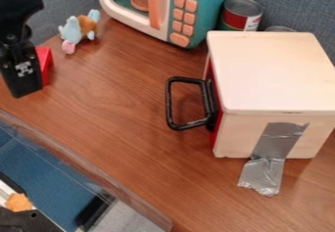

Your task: Open the drawer

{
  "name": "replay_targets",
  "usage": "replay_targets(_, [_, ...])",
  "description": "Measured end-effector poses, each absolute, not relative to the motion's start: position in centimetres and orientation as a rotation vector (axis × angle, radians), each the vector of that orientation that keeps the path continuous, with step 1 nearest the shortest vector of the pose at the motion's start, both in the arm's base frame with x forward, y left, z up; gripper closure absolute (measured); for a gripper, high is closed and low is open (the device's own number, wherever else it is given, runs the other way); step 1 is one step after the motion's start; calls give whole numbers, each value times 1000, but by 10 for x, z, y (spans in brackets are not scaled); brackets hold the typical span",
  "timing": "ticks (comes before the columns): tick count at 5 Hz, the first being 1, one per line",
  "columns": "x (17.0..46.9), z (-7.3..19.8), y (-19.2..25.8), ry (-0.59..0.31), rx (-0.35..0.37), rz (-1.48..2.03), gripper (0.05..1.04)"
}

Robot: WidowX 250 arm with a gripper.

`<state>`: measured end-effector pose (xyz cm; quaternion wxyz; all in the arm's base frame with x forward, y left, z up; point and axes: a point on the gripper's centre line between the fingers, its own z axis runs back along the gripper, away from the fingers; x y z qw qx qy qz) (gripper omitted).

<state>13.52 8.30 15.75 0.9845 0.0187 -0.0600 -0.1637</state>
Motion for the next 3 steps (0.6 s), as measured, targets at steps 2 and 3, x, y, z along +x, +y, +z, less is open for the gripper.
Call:
replay_targets(2, [149,143,64,-122,7,-134,85])
replay_targets(3, [168,128,49,-130,-32,13,85])
